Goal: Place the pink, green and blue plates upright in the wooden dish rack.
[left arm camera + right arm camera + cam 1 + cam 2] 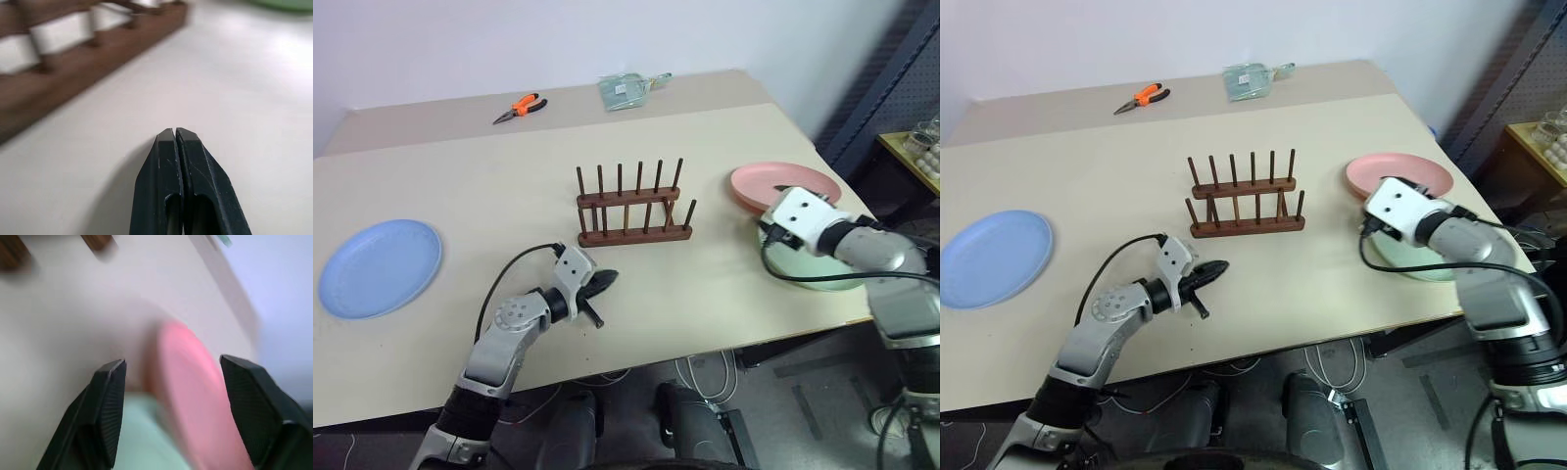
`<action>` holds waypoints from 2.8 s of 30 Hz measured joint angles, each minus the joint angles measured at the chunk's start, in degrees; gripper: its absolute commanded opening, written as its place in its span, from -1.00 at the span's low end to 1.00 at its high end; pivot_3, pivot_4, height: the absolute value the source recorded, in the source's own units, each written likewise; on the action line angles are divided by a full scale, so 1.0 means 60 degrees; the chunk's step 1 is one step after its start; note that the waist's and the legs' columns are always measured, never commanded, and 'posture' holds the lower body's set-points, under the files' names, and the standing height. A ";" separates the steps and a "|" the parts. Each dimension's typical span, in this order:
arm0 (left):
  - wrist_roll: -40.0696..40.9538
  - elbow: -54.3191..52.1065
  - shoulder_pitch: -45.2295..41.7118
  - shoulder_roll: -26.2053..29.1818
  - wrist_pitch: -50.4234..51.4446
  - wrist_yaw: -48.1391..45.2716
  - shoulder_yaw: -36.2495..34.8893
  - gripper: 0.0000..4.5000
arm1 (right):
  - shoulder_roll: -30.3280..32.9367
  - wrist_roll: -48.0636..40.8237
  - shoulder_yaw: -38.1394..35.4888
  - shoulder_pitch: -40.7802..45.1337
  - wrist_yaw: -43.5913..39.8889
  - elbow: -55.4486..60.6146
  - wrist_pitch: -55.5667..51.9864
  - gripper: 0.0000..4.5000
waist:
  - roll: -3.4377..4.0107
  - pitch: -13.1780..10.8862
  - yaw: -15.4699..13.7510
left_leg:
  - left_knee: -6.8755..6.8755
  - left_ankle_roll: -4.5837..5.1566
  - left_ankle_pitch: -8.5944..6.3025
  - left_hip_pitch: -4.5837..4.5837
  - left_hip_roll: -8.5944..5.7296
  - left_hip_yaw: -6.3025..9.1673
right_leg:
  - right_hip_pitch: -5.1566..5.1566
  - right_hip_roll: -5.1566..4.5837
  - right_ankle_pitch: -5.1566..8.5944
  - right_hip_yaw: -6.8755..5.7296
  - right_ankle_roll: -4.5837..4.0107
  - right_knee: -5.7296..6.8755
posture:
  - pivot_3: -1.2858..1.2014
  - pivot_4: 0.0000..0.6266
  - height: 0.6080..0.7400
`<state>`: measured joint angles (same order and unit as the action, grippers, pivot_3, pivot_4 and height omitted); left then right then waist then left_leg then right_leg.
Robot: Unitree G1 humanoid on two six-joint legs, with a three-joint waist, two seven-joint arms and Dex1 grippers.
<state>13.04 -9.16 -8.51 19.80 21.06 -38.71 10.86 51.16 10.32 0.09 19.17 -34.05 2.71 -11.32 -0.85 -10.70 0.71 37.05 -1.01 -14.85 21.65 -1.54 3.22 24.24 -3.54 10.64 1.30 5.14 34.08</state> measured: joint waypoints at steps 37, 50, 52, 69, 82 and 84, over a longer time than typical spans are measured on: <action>0.0660 -0.0941 0.0084 0.0433 0.0165 -0.0190 -0.0625 -1.00 | -0.3125 -1.0103 -0.1697 0.1397 0.0636 0.3508 -0.4847 -0.98 | 0.0017 -0.0039 -0.0006 | 0.0020 0.0003 0.0000 0.0087 0.0009 0.0029 | 0.0062 0.0008 -0.0027 -0.0016 -0.0038 -0.0001 | 0.03 -0.52 0.99; 0.0649 -0.1113 0.0229 0.0458 0.0166 -0.0153 -0.0604 -1.00 | -0.3051 -0.8610 -0.0983 0.1368 -0.0709 0.1354 -0.4471 -0.08 | 0.0018 -0.0039 0.0003 | 0.0022 0.0003 0.0000 0.0090 0.0009 0.0025 | 0.0065 0.0011 -0.0027 -0.0015 -0.0035 0.0000 | 0.03 -0.52 0.99; 0.0649 -0.1115 0.0227 0.0459 0.0166 -0.0154 -0.0593 -1.00 | -0.2777 -0.7991 -0.0845 0.1351 -0.0796 0.1370 -0.4011 0.34 | 0.0018 -0.0039 0.0003 | 0.0022 0.0003 0.0000 0.0090 0.0008 0.0023 | 0.0065 0.0011 -0.0026 -0.0015 -0.0033 -0.0001 | 0.03 -0.52 0.99; 0.0637 -0.0875 -0.0106 0.0511 0.0167 -0.0499 -0.0183 -1.00 | -0.0059 -0.3229 -0.0490 -0.2113 -0.0155 0.1458 -0.3245 -0.27 | 0.0011 -0.0039 -0.0002 | 0.0032 0.0003 0.0000 0.0096 0.0008 0.0009 | 0.0070 0.0008 -0.0007 -0.0011 -0.0008 -0.0002 | 0.03 -0.52 0.99; 0.0609 -0.0730 -0.0136 0.0545 -0.0026 -0.0519 -0.0226 -1.00 | -0.0833 -0.3287 -0.1478 -0.0534 0.0409 0.1602 -0.2764 -0.98 | 0.0027 -0.0050 0.0051 | 0.0032 0.0003 0.0000 0.0099 0.0009 0.0005 | 0.0076 0.0013 -0.0010 -0.0004 -0.0003 0.0003 | 0.03 -0.52 0.99; 0.0567 -0.0608 -0.0123 0.0445 -0.0262 -0.0309 -0.0421 -1.00 | -0.1771 -0.5258 -0.2577 0.0985 0.0598 0.2259 -0.3251 -0.98 | 0.0033 -0.0063 0.0089 | 0.0030 0.0003 0.0000 0.0095 0.0025 0.0009 | 0.0077 0.0036 -0.0019 -0.0002 -0.0013 0.0006 | 0.03 -0.52 0.99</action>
<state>16.44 -12.81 -9.25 22.47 19.49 -40.56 8.33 40.53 -21.23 -15.37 25.08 -30.47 16.26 -30.82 -0.65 -11.07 1.25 37.23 -0.99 -14.85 22.22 -1.39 3.27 24.70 -3.33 10.53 1.28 5.06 34.12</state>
